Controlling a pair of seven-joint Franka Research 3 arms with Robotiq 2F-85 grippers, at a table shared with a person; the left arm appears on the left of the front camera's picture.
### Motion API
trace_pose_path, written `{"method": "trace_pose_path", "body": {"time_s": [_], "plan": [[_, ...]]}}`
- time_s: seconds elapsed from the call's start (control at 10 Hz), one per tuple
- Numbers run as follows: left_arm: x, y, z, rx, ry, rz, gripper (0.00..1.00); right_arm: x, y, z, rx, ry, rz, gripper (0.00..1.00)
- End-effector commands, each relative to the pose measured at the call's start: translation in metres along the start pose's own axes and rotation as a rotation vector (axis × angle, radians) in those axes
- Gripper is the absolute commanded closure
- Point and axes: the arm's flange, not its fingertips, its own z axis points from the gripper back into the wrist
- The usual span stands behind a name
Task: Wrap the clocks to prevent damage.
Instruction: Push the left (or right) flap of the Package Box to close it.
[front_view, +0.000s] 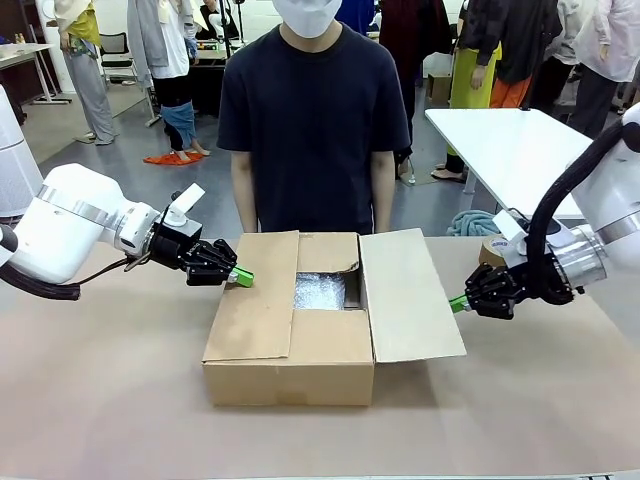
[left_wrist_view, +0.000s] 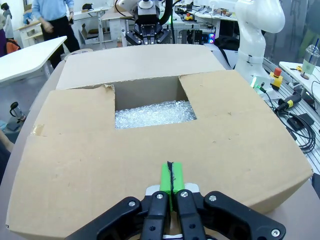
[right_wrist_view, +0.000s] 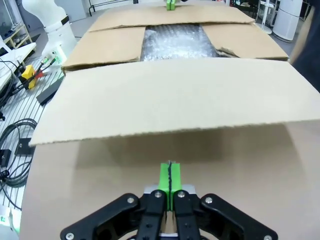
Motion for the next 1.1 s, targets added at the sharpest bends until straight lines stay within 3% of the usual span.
{"method": "trace_pose_path", "body": {"time_s": [0.0,0.3,0.7,1.0], "plan": [[-0.002,0.0,-0.003,0.007,0.015,-0.006,1.0,0.007,0.0,-0.016,0.01,-0.042,-0.037,0.99],[-0.002,0.0,-0.003,0.007,0.015,-0.006,1.0,0.029,0.006,-0.014,-0.006,-0.102,0.026,0.99],[-0.002,0.0,-0.003,0.007,0.015,-0.006,1.0,0.057,0.017,0.0,0.01,-0.325,0.035,0.99],[-0.002,0.0,-0.003,0.007,0.015,-0.006,1.0,0.074,0.017,-0.013,0.034,-0.343,0.04,0.99]]}}
